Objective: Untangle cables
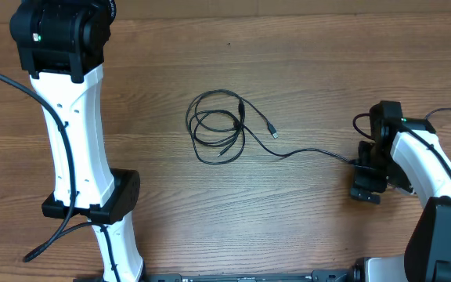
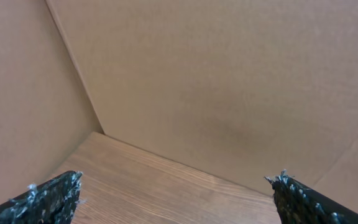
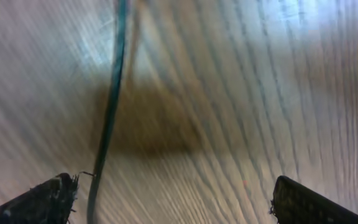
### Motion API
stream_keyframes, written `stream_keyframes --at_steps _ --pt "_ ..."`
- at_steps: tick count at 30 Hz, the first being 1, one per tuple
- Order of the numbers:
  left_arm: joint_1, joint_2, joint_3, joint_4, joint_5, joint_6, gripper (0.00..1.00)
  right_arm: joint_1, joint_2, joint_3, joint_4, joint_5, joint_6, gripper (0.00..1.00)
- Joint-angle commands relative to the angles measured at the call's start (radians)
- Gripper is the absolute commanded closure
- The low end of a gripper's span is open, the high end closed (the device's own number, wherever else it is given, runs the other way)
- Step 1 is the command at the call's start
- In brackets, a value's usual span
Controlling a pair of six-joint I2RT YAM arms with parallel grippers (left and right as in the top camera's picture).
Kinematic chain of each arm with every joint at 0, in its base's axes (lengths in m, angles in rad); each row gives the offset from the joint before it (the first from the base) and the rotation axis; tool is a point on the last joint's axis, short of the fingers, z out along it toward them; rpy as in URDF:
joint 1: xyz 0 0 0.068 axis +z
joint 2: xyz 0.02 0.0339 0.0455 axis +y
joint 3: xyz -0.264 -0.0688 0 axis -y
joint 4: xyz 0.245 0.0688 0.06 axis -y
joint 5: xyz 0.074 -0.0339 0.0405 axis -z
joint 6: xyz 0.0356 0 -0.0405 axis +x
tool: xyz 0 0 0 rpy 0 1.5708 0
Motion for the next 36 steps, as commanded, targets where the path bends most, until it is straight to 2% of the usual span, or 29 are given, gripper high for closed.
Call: stream_keyframes --at_steps 1,5,11,26,27,32,34,35,36 --pt "0.011 -0.019 0.002 0.001 -0.018 0.034 0.01 -0.048 -0.009 -0.02 0.001 0.048 0.076 0.0" --pt "0.027 -0.019 0.002 0.0 -0.018 0.034 0.0 -0.135 -0.009 -0.02 0.002 0.073 0.047 0.0" --pt "0.032 -0.019 0.002 -0.003 -0.018 0.033 0.0 -0.224 -0.008 -0.02 0.055 0.099 -0.101 0.0" --pt "0.031 -0.019 0.002 -0.006 -0.008 0.029 0.0 -0.225 0.045 -0.09 0.174 0.023 -0.117 0.0" --pt "0.031 -0.019 0.002 -0.006 -0.006 0.029 0.0 -0.225 0.045 -0.09 0.179 0.023 -0.117 0.07" --pt "0.031 -0.019 0.002 -0.006 0.02 0.028 0.0 -0.225 0.045 -0.09 0.192 0.022 -0.124 0.67" --pt "0.029 -0.019 0.002 -0.007 0.02 0.028 0.0 -0.225 0.045 -0.09 0.193 0.022 -0.124 0.87" --pt "0.029 -0.019 0.002 -0.007 0.021 0.028 0.01 -0.225 0.045 -0.089 0.2 0.019 -0.138 0.96" --pt "0.029 -0.019 0.002 -0.008 0.025 0.028 0.0 -0.225 0.045 -0.089 0.218 0.019 -0.169 0.96"
